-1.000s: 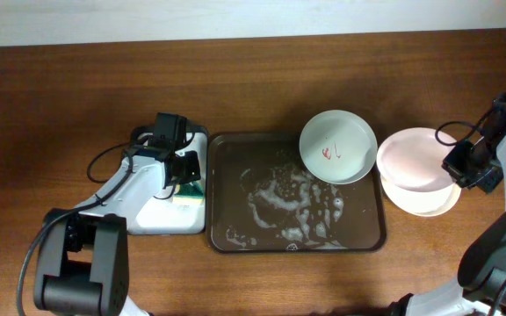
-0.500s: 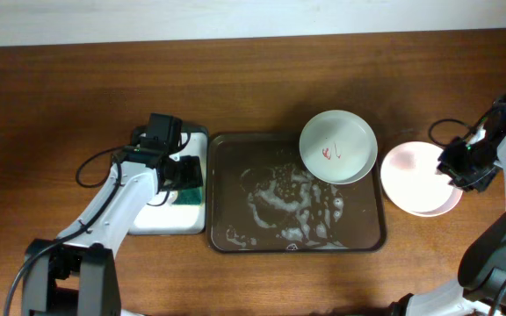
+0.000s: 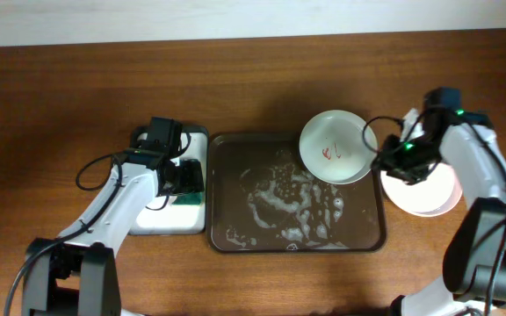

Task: Clean dirty plates on tray and stack at the side
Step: 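Grip the white plate rim with right gripper and drag it to tray center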

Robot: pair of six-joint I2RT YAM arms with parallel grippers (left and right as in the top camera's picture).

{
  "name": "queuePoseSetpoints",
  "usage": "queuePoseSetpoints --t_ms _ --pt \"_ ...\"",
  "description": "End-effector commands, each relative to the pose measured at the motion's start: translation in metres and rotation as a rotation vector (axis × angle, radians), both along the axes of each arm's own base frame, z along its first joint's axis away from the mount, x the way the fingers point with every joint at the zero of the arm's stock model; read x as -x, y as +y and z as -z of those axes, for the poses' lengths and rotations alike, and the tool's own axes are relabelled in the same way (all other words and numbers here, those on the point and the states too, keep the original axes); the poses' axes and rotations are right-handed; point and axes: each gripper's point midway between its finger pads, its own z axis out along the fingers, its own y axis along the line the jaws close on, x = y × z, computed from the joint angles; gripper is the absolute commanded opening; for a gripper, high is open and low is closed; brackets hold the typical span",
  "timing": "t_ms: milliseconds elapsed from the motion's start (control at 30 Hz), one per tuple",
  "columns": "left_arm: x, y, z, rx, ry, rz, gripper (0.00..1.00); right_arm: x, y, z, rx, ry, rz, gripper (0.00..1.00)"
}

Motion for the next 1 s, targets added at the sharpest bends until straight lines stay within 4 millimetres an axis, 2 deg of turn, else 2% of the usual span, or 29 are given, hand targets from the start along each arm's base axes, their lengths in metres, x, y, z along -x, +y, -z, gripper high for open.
queuePoseSetpoints --t_ms 0,167,300,367,433,500,600,633,733,867,967 --pt "0.003 0.004 0.001 -0.008 0.004 -0.007 0.92 0.006 0.016 0.021 0.014 0.012 -0.022 0.40" --pt "0.002 0.004 0.001 -0.008 0.003 -0.007 0.92 0.000 0.032 0.042 0.026 -0.063 -0.071 0.30" --pt "0.004 0.004 0.001 -0.009 0.008 -0.007 0.92 0.005 0.031 0.055 0.041 -0.049 -0.004 0.27" --pt "0.004 0.004 0.001 -0.009 0.009 -0.007 0.92 0.008 0.031 0.058 0.038 -0.039 0.010 0.22" --pt "0.004 0.004 0.001 -0.009 0.009 -0.007 0.92 0.011 0.034 0.059 0.022 -0.028 0.014 0.13" --pt "0.004 0.004 0.001 -0.009 0.009 -0.007 0.93 0.016 0.044 0.057 -0.026 -0.009 0.002 0.07" --pt "0.004 0.004 0.001 -0.009 0.010 -0.007 0.92 0.023 0.072 0.049 -0.150 0.012 -0.040 0.07" --pt "0.004 0.004 0.001 -0.009 0.009 -0.007 0.93 0.028 0.088 0.046 -0.200 0.023 -0.069 0.06" --pt "0.004 0.004 0.001 -0.009 0.010 -0.007 0.92 0.035 0.115 0.040 -0.268 0.034 -0.130 0.04" --pt "0.004 0.004 0.001 -0.009 0.010 -0.007 0.93 0.038 0.130 0.039 -0.275 0.055 -0.127 0.05" --pt "0.004 0.004 0.001 -0.009 0.010 -0.007 0.92 0.027 0.132 0.037 -0.277 0.011 -0.127 0.20"
